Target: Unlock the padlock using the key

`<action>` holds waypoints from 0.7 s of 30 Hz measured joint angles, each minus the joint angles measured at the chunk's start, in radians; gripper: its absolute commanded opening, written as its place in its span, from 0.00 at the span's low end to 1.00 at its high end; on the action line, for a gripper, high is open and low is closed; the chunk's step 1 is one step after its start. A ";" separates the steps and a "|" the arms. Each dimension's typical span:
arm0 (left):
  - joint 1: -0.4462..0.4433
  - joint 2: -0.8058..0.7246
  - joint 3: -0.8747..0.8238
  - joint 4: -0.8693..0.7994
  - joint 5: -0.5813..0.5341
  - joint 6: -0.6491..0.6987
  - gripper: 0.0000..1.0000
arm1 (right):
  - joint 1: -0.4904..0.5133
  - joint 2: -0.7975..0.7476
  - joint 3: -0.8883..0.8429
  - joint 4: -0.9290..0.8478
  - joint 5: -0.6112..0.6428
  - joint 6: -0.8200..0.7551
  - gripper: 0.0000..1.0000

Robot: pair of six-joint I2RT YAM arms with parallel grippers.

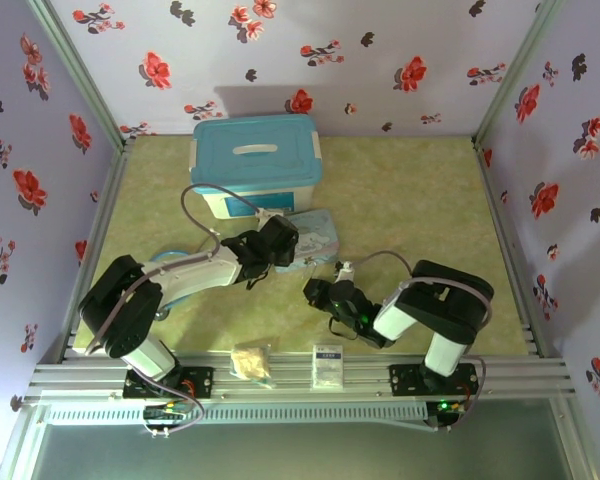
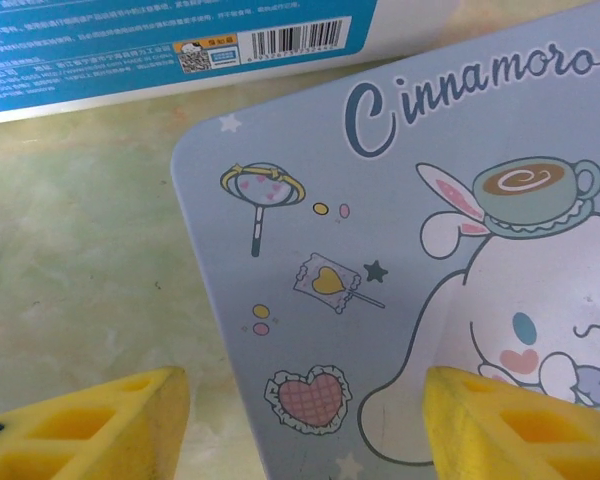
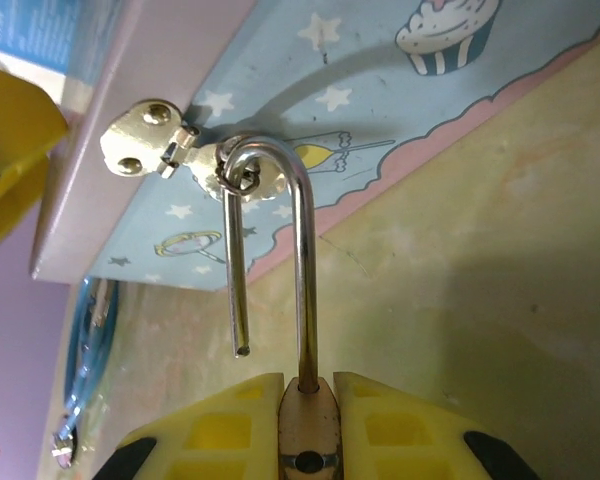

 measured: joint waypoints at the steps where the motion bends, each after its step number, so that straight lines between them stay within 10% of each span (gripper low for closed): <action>1: 0.000 0.000 -0.006 0.011 -0.002 0.000 0.62 | 0.005 0.022 0.002 0.035 0.015 0.014 0.10; 21: -0.019 -0.033 -0.109 0.166 -0.010 -0.006 0.48 | 0.051 0.158 0.045 0.203 0.261 0.154 0.07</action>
